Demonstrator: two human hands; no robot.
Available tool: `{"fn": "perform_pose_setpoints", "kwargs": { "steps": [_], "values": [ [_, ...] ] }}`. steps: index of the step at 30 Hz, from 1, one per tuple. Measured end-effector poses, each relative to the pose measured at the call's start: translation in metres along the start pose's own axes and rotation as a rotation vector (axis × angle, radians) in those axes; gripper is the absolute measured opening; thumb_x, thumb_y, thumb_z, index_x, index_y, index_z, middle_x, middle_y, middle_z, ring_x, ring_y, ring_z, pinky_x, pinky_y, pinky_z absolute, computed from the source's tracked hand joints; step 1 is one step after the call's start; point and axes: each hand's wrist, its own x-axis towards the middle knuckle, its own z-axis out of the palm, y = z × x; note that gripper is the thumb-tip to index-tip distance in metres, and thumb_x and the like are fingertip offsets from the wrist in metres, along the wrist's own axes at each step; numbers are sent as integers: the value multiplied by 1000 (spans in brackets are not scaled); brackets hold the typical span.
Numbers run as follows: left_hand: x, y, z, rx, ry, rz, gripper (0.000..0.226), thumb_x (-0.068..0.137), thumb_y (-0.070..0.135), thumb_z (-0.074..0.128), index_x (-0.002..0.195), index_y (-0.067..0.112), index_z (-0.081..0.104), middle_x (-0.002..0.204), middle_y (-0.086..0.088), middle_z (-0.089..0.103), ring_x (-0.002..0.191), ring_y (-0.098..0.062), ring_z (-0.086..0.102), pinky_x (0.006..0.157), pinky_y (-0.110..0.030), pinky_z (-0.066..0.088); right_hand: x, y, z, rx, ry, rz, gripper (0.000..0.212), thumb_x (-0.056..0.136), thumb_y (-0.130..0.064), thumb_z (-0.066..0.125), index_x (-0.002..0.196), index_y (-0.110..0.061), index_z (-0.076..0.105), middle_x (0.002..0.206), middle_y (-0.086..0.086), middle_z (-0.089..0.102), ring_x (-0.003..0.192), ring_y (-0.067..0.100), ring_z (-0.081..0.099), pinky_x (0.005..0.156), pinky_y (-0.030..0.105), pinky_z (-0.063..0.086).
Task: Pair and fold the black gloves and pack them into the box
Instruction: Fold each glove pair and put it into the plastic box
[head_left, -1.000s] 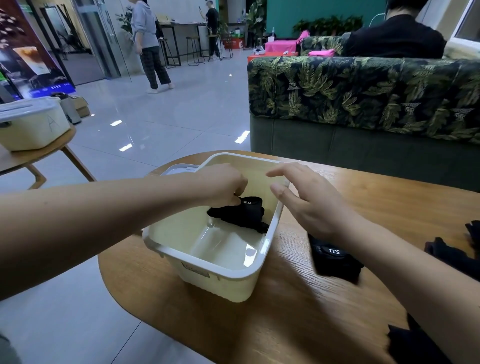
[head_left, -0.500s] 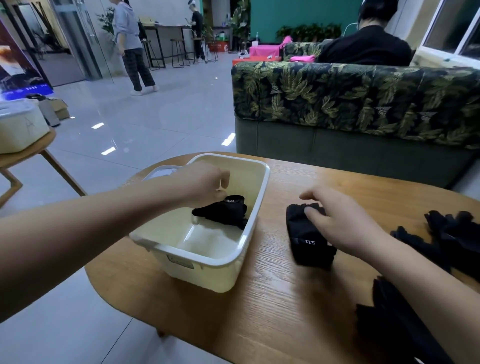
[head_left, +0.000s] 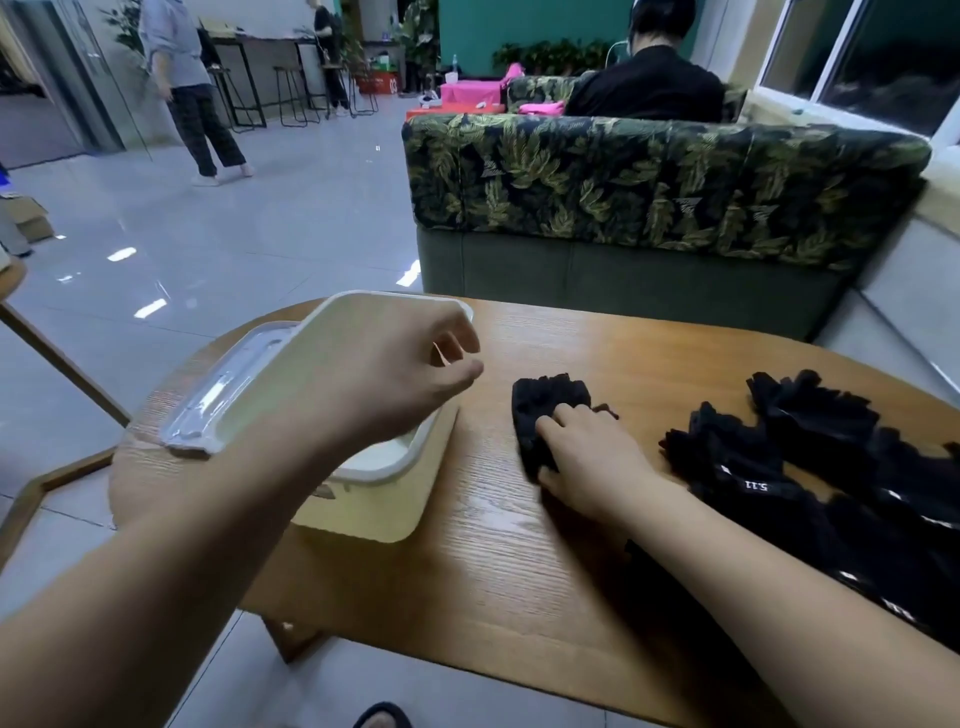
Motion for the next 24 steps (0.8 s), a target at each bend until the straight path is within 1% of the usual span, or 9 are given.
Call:
{"fn": "perform_pose_setpoints", "kwargs": {
  "steps": [3,6,10,12,14,18,20,22,24],
  "values": [
    [-20,20,16,-182,-16,-31,9,96,42,72,101,35,70,94,16,71,89,0,66,79,-29,58,-6,-3,4,34,7,-7,27,96,-30,59,120,-17,55,120,5,58,112,30,57,82,40,42],
    [-38,34,34,-205,15,-6,5,97,35,72,101,31,71,91,14,71,88,1,66,76,-23,55,-11,-3,1,53,-20,-46,28,95,-24,61,122,-16,55,121,4,57,113,29,55,75,38,40],
    [-61,44,59,-158,78,62,8,96,25,70,104,26,68,92,14,67,85,-7,63,75,-35,56,-20,-6,-7,83,-79,-127,32,90,-30,65,119,-18,57,115,4,59,109,29,58,77,41,50],
    [-72,46,72,-123,82,84,11,96,23,67,106,27,64,96,14,64,87,-11,62,75,-37,55,-25,-6,-10,159,-114,-158,33,84,-31,68,114,-20,58,110,3,64,104,30,62,80,43,54],
    [-80,43,86,-187,29,61,17,94,23,67,109,30,62,99,14,64,92,-9,62,78,-36,55,-33,-4,-15,305,-133,-164,35,80,-30,69,113,-22,59,105,1,68,97,26,64,78,42,55],
    [-89,26,120,-295,-110,-8,47,84,24,79,126,30,59,117,15,60,110,-5,60,94,-28,53,-46,1,-29,490,-134,-136,37,83,-25,75,118,-21,61,104,0,68,93,18,61,75,31,50],
    [-91,18,132,-349,-161,-68,58,81,25,83,131,35,56,124,18,61,115,-2,60,96,-22,51,-50,5,-34,527,-135,-141,42,85,-22,76,124,-22,62,107,-2,69,94,16,61,75,25,48],
    [-91,13,140,-438,-188,-129,49,83,21,83,122,38,59,118,17,68,111,-2,64,93,-24,55,-53,9,-37,631,-153,-126,41,87,-18,75,125,-22,61,105,-5,70,92,13,63,72,15,47],
    [-90,10,145,-512,-181,-175,34,87,13,78,108,35,63,105,13,73,99,-5,68,87,-30,58,-55,14,-39,715,-186,-115,41,89,-20,76,126,-26,59,108,-6,73,95,9,67,74,13,49]
  ]
}}
